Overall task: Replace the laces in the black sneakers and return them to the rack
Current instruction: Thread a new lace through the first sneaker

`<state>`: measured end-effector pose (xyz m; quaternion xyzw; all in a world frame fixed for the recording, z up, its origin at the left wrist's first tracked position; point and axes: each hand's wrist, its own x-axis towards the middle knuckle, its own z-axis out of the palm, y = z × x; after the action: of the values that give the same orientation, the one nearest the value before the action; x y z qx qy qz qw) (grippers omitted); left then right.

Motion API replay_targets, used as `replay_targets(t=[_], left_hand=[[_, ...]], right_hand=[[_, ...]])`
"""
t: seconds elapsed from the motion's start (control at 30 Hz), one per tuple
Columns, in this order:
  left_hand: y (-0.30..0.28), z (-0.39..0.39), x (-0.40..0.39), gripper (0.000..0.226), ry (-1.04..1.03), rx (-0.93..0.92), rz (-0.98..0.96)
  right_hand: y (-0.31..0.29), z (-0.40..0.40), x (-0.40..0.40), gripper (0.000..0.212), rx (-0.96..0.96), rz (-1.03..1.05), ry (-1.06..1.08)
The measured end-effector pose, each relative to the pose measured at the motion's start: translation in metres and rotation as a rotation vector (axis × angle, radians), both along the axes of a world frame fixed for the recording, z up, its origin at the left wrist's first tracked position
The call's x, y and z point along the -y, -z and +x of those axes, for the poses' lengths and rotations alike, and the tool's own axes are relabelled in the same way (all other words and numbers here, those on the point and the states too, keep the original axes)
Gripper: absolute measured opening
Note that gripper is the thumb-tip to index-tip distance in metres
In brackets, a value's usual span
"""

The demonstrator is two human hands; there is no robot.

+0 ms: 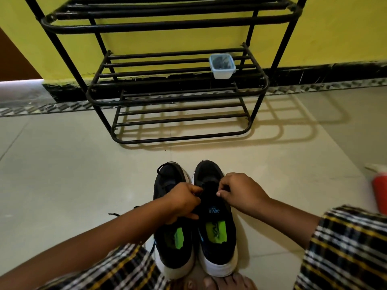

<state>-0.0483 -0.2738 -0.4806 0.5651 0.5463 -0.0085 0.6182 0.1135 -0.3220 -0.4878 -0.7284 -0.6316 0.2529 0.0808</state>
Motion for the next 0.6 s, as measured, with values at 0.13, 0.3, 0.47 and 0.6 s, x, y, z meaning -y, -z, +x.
replay_targets(t=[0.13, 0.3, 0.47, 0.6], left_hand=[[0.005, -0.005, -0.002, 0.033, -0.057, 0.033, -0.001], [0.007, -0.011, -0.006, 0.026, -0.097, 0.081, -0.063], [0.007, -0.014, -0.006, 0.022, -0.081, 0.08, -0.063], [0.009, -0.015, -0.006, 0.02, -0.095, 0.103, -0.083]], right_hand=[[0.002, 0.004, -0.001, 0.012, 0.001, 0.031, 0.042], [0.003, 0.014, -0.003, 0.012, -0.052, 0.028, 0.217], [-0.001, 0.017, -0.003, 0.008, -0.027, 0.016, 0.25], [-0.005, 0.014, -0.003, 0.009, -0.172, 0.083, 0.257]])
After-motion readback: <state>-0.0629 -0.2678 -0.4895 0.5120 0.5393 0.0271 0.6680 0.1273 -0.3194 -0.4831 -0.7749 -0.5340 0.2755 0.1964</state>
